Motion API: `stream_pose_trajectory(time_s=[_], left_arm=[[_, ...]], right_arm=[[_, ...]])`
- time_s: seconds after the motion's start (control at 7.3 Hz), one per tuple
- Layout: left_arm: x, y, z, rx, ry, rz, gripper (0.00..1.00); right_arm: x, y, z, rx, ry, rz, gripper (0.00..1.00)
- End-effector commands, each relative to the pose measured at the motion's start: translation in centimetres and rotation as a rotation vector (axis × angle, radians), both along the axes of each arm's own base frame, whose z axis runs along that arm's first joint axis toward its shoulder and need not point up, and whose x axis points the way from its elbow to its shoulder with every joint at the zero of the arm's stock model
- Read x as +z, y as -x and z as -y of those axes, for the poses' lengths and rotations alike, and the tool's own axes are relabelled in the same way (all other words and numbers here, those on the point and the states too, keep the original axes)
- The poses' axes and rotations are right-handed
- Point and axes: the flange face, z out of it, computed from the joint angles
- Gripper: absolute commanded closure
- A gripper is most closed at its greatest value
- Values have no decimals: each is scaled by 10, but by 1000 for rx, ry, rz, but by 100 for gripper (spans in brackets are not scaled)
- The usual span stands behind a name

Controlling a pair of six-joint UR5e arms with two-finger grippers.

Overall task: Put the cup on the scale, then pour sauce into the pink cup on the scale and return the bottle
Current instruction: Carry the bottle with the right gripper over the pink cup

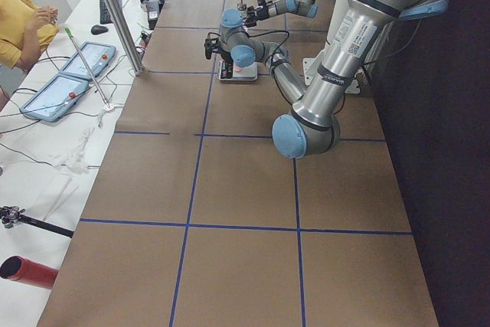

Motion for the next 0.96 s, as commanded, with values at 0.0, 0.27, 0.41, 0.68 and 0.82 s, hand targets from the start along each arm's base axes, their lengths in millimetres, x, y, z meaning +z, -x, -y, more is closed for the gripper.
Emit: stream_pose_trajectory(time_s=[0.0,0.27,0.41,0.68,0.82], left_arm=[[3,6,-4,-1,-3,-3,34],[11,27,-6,21,-70,12,34],[30,42,-6,29,-92,37,34],[47,58,-6,34,-112,61,34],[47,65,-8,40,-132,64,34]], right_arm=[[-63,36,13,24,10,-125,100],[-148,91,34,20,70,-372,100],[-172,101,40,-39,82,-433,100],[-167,100,50,-44,94,-555,100],[-166,99,55,0,84,-809,100]])
